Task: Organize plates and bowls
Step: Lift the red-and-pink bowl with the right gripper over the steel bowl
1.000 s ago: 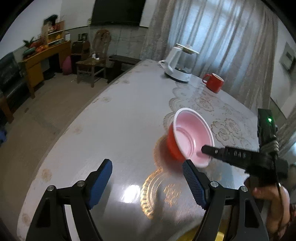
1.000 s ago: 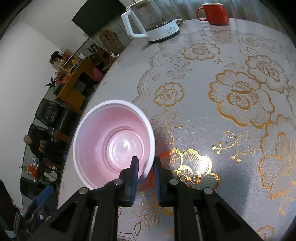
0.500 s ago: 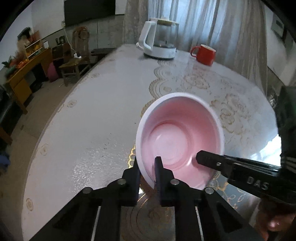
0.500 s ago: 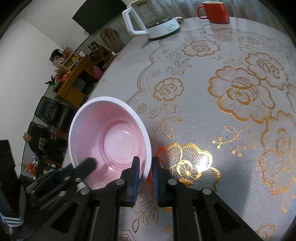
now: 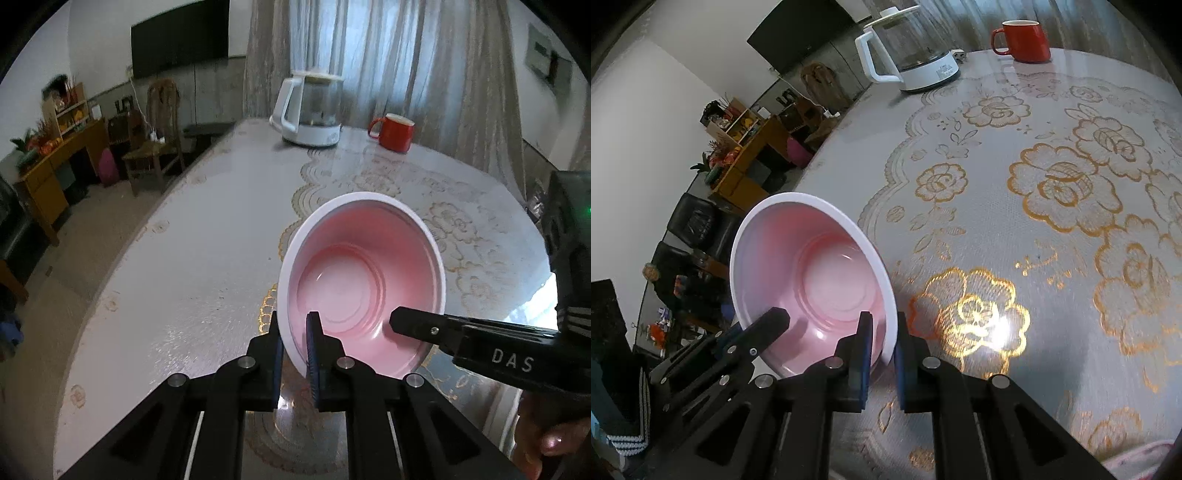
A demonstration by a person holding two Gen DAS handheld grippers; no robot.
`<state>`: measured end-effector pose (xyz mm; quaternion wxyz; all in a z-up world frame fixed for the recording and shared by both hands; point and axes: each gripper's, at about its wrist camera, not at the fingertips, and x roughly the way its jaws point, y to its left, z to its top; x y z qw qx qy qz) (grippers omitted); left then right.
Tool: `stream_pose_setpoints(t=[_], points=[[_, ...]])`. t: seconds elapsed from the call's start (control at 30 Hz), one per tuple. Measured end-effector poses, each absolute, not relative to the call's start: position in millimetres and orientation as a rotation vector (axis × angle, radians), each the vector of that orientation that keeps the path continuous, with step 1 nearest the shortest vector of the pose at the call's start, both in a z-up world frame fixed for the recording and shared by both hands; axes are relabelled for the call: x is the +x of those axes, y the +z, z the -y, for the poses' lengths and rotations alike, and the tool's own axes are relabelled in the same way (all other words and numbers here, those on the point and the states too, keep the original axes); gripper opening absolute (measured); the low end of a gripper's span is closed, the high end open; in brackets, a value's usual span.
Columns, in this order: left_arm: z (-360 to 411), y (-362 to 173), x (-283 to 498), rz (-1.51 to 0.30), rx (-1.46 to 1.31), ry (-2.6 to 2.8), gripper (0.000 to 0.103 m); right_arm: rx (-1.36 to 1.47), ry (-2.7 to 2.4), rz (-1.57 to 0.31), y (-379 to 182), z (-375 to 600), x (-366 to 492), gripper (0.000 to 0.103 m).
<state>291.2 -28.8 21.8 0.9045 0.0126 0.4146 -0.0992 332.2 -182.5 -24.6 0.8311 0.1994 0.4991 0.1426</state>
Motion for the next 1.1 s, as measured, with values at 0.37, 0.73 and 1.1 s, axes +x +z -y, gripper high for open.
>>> stream_pose_setpoints(t=[0.37, 0.73, 1.1], points=[[22, 47, 229, -0.757, -0.001, -0.203, 0.012, 0.447, 0.33, -0.978, 4, 182, 281, 0.01], [13, 52, 171, -0.721, -0.051, -0.228, 0.012, 0.487, 0.346, -0.912, 15, 186, 225, 0.01], [4, 44, 129, -0.724, -0.105, -0.242, 0.012, 0.557, 0.369, -0.897, 5, 187, 176, 0.01]])
